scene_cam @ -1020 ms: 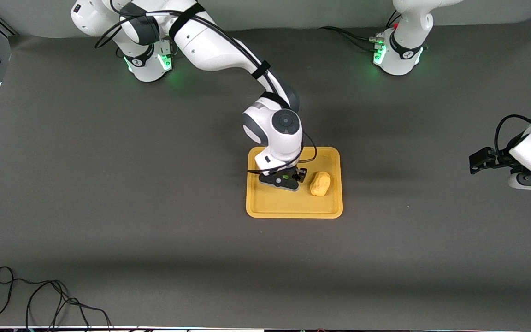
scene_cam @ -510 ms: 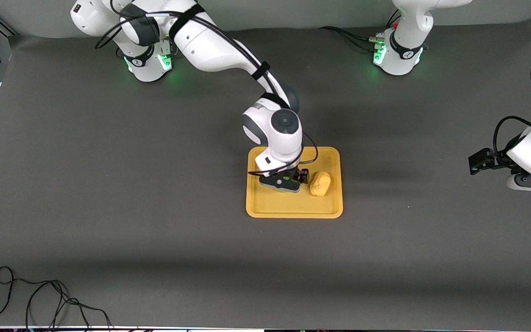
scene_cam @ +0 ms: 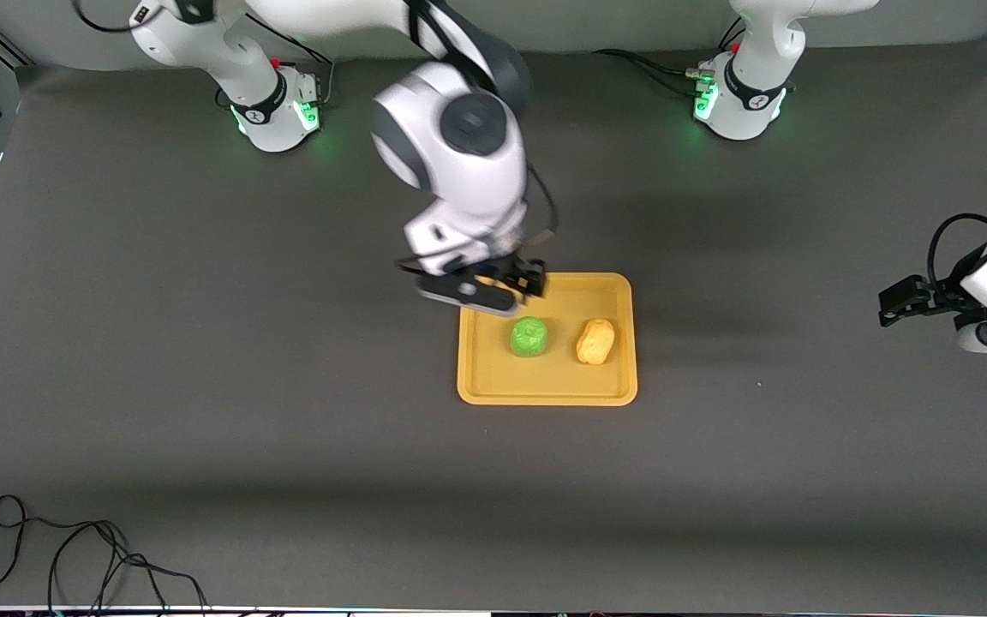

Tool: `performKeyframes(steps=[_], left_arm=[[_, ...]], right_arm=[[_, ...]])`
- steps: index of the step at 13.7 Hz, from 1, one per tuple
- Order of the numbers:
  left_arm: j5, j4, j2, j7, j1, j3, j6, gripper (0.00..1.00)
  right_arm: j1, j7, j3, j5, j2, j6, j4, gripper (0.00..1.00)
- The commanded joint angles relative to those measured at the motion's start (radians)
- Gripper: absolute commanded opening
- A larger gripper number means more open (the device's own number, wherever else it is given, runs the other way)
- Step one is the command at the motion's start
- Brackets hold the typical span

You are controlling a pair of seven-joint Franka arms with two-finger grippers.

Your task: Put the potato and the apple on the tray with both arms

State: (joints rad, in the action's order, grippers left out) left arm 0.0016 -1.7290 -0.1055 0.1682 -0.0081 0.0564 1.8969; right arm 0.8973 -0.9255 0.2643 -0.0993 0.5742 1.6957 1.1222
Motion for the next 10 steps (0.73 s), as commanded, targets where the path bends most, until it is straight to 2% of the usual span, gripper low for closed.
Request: performKeyframes(steps=[1,3,6,7,8,10], left_arm=[[-0.015,0.014,-0.003,0.03,0.0,0.008,-0.062,1.0],[-0.015,0.02,-0.002,0.027,0.0,0.007,-0.065,1.0],[-0.026,0.048,-0.002,0.022,-0.01,0.003,-0.082,1.0],[-0.026,0.061,-0.002,0.011,-0.016,-0.001,-0.094,1.0],[-0.026,0.093,-0.002,0.011,-0.018,-0.001,-0.125,1.0],[-0.025,0.152,0.0,0.033,-0.013,-0.003,-0.22,0.99]], right_arm=[[-0.02,0.134,0.032,0.012,-0.167,-0.05,0.163,1.0],[-0.038,0.241,0.071,0.012,-0.288,-0.042,0.298,1.0],[-0.17,0.397,0.061,0.015,-0.42,-0.053,0.413,1.0],[-0.232,0.442,0.035,0.016,-0.466,-0.05,0.466,1.0],[-0.323,0.482,-0.026,0.016,-0.505,-0.05,0.508,1.0],[-0.533,0.539,-0.187,0.062,-0.571,-0.053,0.569,1.0]])
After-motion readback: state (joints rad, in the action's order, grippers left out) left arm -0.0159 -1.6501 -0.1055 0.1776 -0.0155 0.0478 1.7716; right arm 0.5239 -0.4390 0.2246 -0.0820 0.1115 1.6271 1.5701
